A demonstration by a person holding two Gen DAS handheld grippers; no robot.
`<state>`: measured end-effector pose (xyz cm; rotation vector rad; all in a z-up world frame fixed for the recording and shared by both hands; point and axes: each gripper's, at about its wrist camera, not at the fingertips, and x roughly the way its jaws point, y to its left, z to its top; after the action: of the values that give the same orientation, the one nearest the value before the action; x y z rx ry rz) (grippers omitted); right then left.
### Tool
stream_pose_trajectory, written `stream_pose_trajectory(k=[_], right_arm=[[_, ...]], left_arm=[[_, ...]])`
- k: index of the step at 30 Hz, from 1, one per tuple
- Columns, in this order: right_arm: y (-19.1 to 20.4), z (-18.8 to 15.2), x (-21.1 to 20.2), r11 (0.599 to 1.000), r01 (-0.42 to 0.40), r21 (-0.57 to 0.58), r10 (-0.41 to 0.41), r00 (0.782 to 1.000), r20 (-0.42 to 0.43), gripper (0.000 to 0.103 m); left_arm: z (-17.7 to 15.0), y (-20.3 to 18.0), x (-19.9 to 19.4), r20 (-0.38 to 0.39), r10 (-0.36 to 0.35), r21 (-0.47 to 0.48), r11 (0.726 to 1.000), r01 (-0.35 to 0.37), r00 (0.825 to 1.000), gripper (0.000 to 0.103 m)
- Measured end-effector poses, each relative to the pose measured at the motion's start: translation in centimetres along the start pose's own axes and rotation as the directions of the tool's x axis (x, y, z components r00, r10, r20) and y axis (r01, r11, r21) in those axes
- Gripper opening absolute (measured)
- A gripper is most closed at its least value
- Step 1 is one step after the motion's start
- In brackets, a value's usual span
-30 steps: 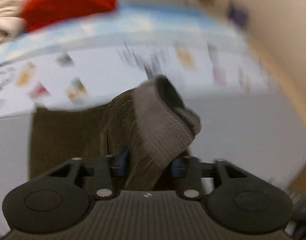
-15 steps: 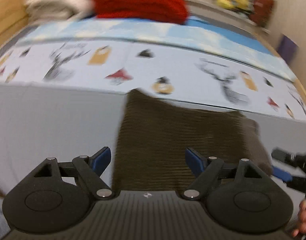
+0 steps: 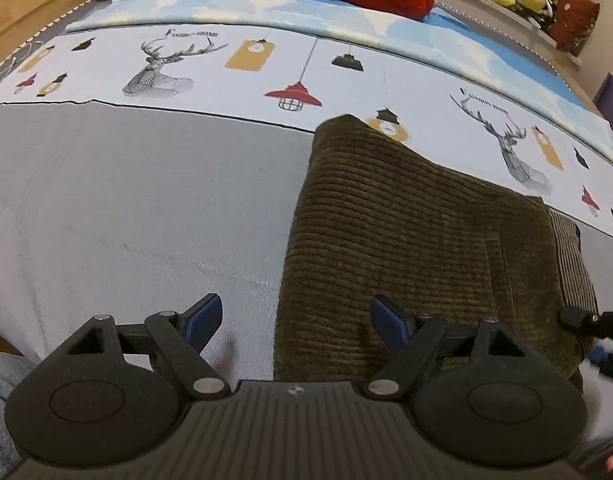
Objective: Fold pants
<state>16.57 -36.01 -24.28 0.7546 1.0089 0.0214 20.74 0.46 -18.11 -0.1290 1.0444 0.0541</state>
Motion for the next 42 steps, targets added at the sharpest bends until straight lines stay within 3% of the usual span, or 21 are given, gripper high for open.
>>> stream_pose_trajectory(k=[5, 6, 7, 8, 12, 14, 17, 18, 21, 25, 26, 27, 29, 31, 32, 35, 39, 42], right_arm=[[-1.1, 1.0, 1.1, 0.994, -0.054, 0.100, 0.050, 0.998, 0.042, 0.068], [-1.3, 1.2, 1.5, 0.990, -0.061, 0.128, 0.056, 0.998, 0.042, 0.065], [-1.5, 1.4, 1.8, 0.988, -0.061, 0.139, 0.057, 0.998, 0.039, 0.058], [-1.4, 1.3, 1.8, 0.991, -0.062, 0.122, 0.057, 0.997, 0.046, 0.040], [-0.1, 0.6, -2.1, 0.986, -0.168, 0.001, 0.166, 0.974, 0.152, 0.029], [-0.3, 0.1, -3.3, 0.985, -0.167, -0.040, 0.172, 0.964, 0.205, 0.029], [-2.2, 0.5, -1.0, 1.000, -0.024, 0.019, 0.021, 0.992, 0.125, 0.032], [-2.7, 0.6, -0.1, 0.999, 0.031, 0.029, -0.034, 0.995, 0.095, 0.042], [-2.2, 0.9, -1.0, 0.999, 0.034, 0.018, -0.036, 0.990, 0.134, 0.054], [-2.6, 0.3, -5.4, 0.999, 0.009, 0.044, -0.021, 0.960, 0.278, 0.057], [-2.5, 0.6, -5.8, 0.999, -0.034, 0.008, 0.031, 0.962, 0.271, 0.053], [-2.2, 0.4, -5.9, 0.995, -0.086, -0.046, 0.094, 0.970, 0.224, 0.039], [-0.7, -0.3, -4.8, 0.979, -0.105, -0.176, 0.126, 0.986, 0.112, 0.021], [0.5, -2.0, -2.3, 0.936, 0.048, -0.350, -0.031, 0.998, 0.054, 0.020], [0.8, -2.5, -1.0, 0.906, 0.108, -0.408, -0.095, 0.994, 0.052, 0.011], [1.7, -2.8, -0.9, 0.864, 0.130, -0.487, -0.097, 0.991, 0.092, 0.011], [1.1, -3.2, -3.9, 0.900, 0.076, -0.430, -0.033, 0.994, 0.108, 0.023], [1.4, -4.8, -2.8, 0.838, 0.070, -0.541, -0.066, 0.997, 0.027, 0.035]], left_arm=[[0.4, 1.0, 0.3, 0.002, 0.009, -0.015, 1.000, -0.009, 1.000, 0.085], [0.4, 1.1, 0.3, 0.002, 0.019, -0.014, 1.000, -0.019, 1.000, 0.085], [0.4, 1.3, 0.3, 0.004, 0.029, -0.014, 0.999, -0.029, 1.000, 0.085], [0.4, 1.6, 0.2, 0.008, 0.040, -0.017, 0.999, -0.040, 0.999, 0.085], [0.5, 2.2, 0.0, 0.024, 0.057, -0.029, 0.998, -0.056, 0.998, 0.085], [0.5, 2.0, 0.1, 0.027, 0.059, -0.017, 0.998, -0.059, 0.998, 0.085], [0.0, 1.4, 0.7, 0.002, 0.052, 0.011, 0.999, -0.052, 0.999, 0.085], [-0.2, 1.2, 0.9, -0.001, 0.055, 0.026, 0.998, -0.055, 0.998, 0.085], [-1.2, 0.2, 1.1, 0.014, 0.076, 0.098, 0.992, -0.077, 0.997, 0.085], [-2.1, -0.6, 0.1, 0.061, 0.068, 0.167, 0.983, -0.077, 0.996, 0.086], [-2.4, -0.9, -0.1, 0.071, 0.065, 0.192, 0.978, -0.078, 0.995, 0.087], [-2.6, -1.3, 0.0, 0.072, 0.065, 0.231, 0.970, -0.080, 0.995, 0.087], [-3.5, -2.3, 0.4, 0.105, 0.096, 0.319, 0.940, -0.124, 0.990, 0.089], [-4.3, -3.0, 1.3, 0.147, 0.136, 0.373, 0.910, -0.183, 0.980, 0.094], [-4.6, -3.3, 1.8, 0.165, 0.152, 0.389, 0.898, -0.206, 0.975, 0.097], [-4.6, -3.4, 2.2, 0.182, 0.173, 0.380, 0.896, -0.232, 0.968, 0.100], [-3.5, -2.4, 0.0, 0.148, 0.088, 0.328, 0.935, -0.133, 0.985, 0.100], [-3.9, -2.6, -0.9, 0.159, 0.032, 0.319, 0.944, -0.082, 0.987, 0.103]])
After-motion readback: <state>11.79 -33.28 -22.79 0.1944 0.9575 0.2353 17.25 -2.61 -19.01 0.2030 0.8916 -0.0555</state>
